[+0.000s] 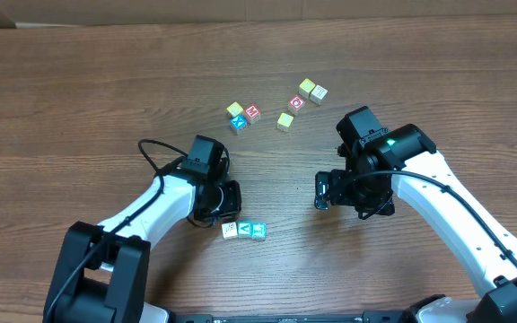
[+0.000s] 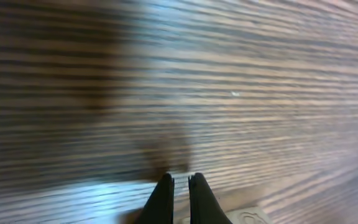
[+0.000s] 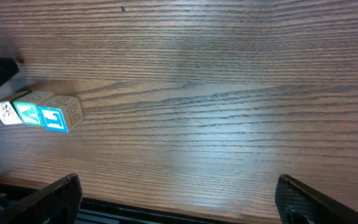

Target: Flip 5 blocks

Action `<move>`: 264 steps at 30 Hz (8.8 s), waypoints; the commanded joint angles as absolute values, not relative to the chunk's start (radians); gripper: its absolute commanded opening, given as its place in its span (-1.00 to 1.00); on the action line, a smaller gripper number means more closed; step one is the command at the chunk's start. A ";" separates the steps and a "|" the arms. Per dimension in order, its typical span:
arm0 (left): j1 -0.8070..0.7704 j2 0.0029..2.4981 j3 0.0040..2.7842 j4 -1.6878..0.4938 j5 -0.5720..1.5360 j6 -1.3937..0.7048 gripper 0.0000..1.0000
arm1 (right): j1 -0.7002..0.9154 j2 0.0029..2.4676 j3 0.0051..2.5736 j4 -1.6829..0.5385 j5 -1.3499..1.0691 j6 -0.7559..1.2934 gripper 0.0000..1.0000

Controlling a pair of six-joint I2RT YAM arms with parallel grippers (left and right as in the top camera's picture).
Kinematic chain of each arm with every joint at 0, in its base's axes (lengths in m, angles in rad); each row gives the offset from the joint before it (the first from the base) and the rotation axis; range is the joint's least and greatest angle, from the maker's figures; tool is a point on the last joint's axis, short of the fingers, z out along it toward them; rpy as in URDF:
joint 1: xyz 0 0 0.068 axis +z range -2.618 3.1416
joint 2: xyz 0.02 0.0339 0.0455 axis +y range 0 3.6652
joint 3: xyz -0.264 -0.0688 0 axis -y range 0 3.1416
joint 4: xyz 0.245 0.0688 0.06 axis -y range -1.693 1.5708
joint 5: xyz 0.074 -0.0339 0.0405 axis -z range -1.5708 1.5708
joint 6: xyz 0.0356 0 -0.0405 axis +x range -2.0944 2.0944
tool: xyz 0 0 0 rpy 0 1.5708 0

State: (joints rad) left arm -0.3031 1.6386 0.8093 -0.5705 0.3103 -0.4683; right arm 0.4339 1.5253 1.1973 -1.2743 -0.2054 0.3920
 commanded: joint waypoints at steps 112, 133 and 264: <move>-0.302 1.648 0.912 -0.963 0.100 -0.523 -0.92 | 0.440 1.521 1.013 -1.092 -0.226 0.439 -0.60; -0.302 1.648 0.912 -0.965 0.105 -0.508 -0.91 | 0.771 1.521 0.870 -0.770 -0.136 0.655 -0.92; -0.302 1.648 0.912 -0.951 0.131 -0.474 -0.92 | 0.945 1.711 0.870 -0.469 -0.310 0.860 -0.92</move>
